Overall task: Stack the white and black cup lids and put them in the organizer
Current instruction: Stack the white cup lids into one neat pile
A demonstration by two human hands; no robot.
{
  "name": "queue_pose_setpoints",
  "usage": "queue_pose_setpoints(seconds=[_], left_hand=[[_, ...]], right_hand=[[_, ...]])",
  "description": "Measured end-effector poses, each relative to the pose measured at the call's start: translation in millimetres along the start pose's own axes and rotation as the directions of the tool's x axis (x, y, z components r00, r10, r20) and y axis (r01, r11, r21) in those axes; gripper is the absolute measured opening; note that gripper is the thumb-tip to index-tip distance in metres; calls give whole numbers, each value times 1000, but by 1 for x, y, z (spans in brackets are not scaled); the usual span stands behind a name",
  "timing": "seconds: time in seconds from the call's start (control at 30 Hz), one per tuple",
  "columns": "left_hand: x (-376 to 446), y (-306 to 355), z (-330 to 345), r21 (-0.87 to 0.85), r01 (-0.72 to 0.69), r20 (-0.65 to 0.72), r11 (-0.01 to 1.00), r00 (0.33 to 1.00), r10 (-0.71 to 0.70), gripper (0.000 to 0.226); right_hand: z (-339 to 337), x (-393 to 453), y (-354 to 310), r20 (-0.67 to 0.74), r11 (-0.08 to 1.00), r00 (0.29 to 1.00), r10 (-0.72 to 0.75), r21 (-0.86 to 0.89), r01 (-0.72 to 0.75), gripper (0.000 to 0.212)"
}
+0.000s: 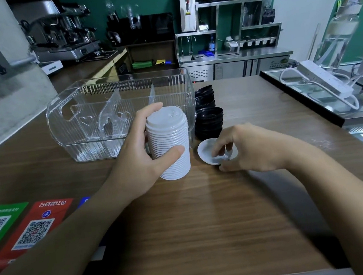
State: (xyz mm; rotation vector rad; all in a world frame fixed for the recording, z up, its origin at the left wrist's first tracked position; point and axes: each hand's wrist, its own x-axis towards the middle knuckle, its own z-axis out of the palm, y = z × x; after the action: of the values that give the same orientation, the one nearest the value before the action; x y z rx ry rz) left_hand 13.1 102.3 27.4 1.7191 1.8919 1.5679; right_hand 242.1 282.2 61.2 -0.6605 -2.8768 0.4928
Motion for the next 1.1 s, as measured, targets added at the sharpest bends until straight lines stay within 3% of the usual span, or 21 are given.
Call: queue_pose_setpoints(seconds=[0.13,0.33,0.53,0.7,0.87,1.0,1.1], left_hand=[[-1,2,-1,18,1,2,1000,1000,-1,89],[-1,3,-2,30,4,5,1000,1000,-4,88],[-1,5,-2,39,11,9,999,1000,-12,88],[-1,5,-3,34,5,16,999,1000,-6,88],[-1,4,-3,36,-2,14,999,1000,1,88],[-1,4,-4,86,-27,-9,996,1000,28,90],[-2,8,-3,151,-88,-53,985,994,97,93]], right_hand=[[-2,-1,3,38,1000,999,19,-1,-19,33],[5,8,14,-38,984,999,7,-179,-13,40],[8,12,12,-92,980,995,-41,-197,23,15],[5,8,4,-129,997,990,-61,-47,55,4],[-5,2,2,-167,985,983,-79,142,103,13],[-13,0,-4,-251,917,960,-123,342,207,18],[-18,-3,-11,-306,800,946,-103,541,262,27]])
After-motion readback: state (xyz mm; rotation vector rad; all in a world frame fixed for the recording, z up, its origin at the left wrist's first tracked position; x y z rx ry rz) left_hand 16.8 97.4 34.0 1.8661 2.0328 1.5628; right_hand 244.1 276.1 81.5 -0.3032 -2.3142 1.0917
